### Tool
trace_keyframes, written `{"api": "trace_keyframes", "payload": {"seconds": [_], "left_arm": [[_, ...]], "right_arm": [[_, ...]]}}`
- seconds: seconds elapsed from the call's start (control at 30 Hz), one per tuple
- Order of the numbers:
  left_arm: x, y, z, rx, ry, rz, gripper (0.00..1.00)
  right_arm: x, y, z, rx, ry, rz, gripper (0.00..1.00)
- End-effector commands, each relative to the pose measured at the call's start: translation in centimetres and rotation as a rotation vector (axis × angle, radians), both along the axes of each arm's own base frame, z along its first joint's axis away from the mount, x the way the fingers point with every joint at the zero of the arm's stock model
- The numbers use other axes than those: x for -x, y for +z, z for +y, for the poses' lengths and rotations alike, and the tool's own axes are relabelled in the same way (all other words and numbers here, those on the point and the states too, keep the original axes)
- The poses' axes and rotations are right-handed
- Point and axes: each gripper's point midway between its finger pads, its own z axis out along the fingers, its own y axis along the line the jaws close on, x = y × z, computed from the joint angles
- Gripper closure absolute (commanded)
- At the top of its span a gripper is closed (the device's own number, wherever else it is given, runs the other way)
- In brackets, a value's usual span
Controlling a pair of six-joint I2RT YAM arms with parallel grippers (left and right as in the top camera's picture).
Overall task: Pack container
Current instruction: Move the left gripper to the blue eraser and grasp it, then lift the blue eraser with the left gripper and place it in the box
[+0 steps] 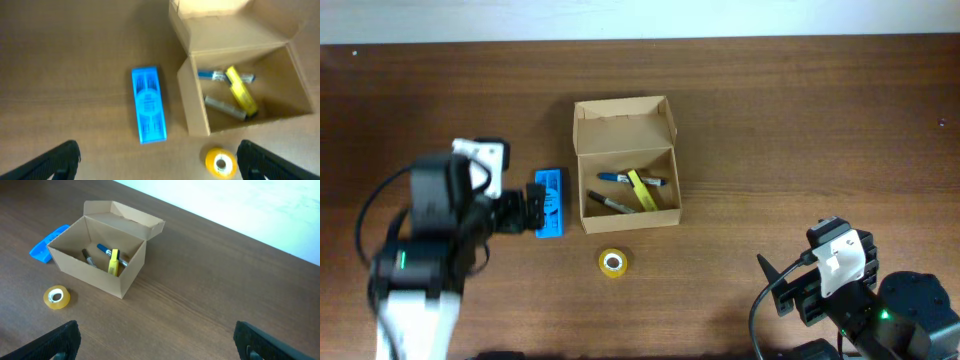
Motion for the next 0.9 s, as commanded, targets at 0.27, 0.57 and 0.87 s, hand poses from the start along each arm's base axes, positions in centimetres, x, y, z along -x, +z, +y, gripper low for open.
{"api": "trace_keyframes", "payload": {"seconds": [0.27, 0.57, 0.87], "left_arm": [[-6.2, -8.7, 0.0, 0.01, 0.054, 0.522, 0.0], [-6.5, -16.5, -1.0, -0.004, 0.072, 0.753, 0.0], [-6.4, -21.4, -1.9, -0.011, 0.091, 0.861, 0.0]], "right_arm": [[0.0, -0.1, 0.0, -0.009, -0.008, 0.004, 0.01], [0.0, -0.1, 0.0, -0.009, -0.008, 0.004, 0.01], [0.0, -0.1, 0.0, -0.01, -0.008, 0.005, 0.01]]}}
